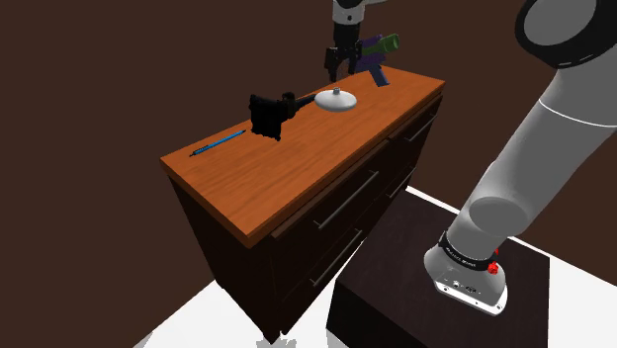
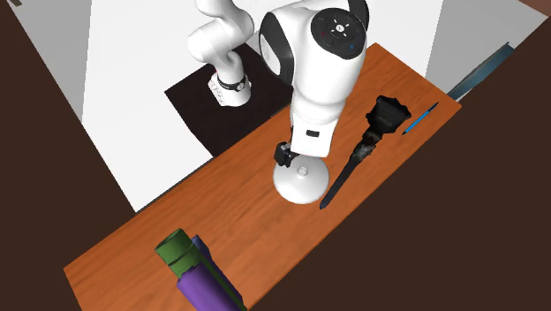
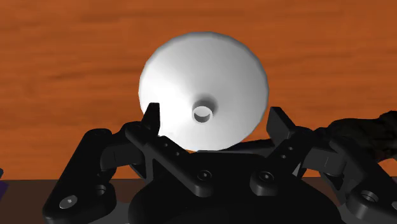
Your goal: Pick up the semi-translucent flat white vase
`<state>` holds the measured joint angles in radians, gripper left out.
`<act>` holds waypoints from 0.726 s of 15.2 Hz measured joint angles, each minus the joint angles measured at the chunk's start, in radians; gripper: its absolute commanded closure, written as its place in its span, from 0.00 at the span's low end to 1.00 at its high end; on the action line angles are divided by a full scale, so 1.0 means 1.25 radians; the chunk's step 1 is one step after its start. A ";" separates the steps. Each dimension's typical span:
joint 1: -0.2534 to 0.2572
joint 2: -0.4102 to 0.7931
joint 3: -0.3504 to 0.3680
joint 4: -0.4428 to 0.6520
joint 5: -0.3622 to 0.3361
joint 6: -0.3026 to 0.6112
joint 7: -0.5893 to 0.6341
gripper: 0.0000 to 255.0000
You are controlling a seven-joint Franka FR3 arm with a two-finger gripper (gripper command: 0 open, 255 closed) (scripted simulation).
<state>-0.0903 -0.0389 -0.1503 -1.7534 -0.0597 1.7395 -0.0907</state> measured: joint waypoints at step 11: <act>-0.006 0.038 -0.007 -0.034 0.011 0.077 -0.011 1.00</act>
<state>-0.0981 0.0082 -0.1593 -1.7958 -0.0456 1.8356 -0.1046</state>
